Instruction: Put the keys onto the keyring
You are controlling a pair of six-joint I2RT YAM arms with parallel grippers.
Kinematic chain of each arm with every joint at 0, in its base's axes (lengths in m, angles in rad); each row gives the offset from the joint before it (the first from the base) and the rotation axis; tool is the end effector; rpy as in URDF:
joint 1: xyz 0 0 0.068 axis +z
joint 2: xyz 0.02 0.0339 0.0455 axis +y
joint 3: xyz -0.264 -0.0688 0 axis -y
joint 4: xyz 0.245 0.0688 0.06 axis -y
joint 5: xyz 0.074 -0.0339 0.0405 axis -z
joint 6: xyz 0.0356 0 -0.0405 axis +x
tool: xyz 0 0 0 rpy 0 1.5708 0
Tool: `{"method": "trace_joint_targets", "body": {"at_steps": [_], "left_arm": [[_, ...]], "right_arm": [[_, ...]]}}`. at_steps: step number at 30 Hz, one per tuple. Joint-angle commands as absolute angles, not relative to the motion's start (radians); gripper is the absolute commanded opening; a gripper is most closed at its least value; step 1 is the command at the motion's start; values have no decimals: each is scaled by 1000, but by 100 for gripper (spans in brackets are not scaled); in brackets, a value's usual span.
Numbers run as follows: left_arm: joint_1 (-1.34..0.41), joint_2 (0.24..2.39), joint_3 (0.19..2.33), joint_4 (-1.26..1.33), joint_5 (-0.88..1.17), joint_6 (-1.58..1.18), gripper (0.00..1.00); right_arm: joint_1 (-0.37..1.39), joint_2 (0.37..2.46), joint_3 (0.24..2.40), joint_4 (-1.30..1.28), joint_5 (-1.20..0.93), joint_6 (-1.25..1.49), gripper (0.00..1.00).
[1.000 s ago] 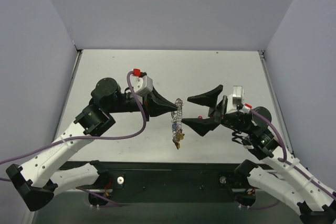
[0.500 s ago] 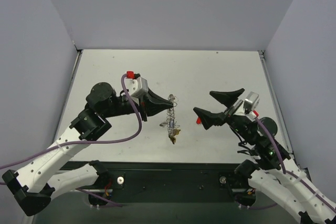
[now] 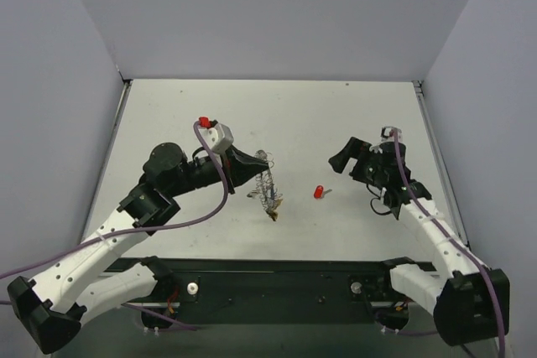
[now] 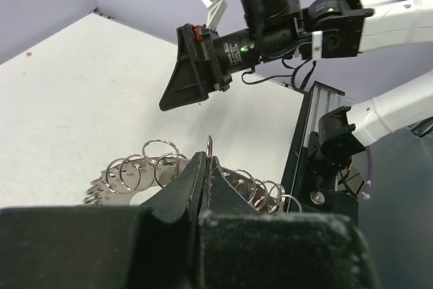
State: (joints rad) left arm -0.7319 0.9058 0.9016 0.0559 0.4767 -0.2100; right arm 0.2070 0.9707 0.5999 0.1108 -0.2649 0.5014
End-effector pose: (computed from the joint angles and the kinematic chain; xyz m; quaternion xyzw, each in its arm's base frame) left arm 0.1437 -0.1510 0.3857 0.3380 0.6023 -0.4646 0.5542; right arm 0.2190 0.0555 0.2707 0.0356 0.7892 0.3077 0.5303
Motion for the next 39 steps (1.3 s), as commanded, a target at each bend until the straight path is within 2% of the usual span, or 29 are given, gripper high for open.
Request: {"method": "trace_joint_targets", "body": {"at_steps": [1,6,14,18,23,26,31,39], "left_arm": [[-698,933,896,160,476,-294,0],[-615,962,865,157,471,-371,0],[-515,928,813,190,537,-426,0],[-506,928,808,183,541,-425,0],[-506,925,793,207,558,-440,0],[-506,920,790,207,558,-442,0],[-505,916,784,209,561,-442,0],[-500,902,769,212,565,-442,0]], "right_arm": [[158,1130,630,57,-408,574,91],[175,1275,675,8,-437,557,84],[264,1266,713,-115,-308,466,81],[282,1301,721,-143,-339,472,72],[288,1361,722,-147,-334,520,65],[290,1385,732,-144,-336,537,56],[287,1443,735,-118,-371,572,54],[275,1493,727,-71,-388,627,47]]}}
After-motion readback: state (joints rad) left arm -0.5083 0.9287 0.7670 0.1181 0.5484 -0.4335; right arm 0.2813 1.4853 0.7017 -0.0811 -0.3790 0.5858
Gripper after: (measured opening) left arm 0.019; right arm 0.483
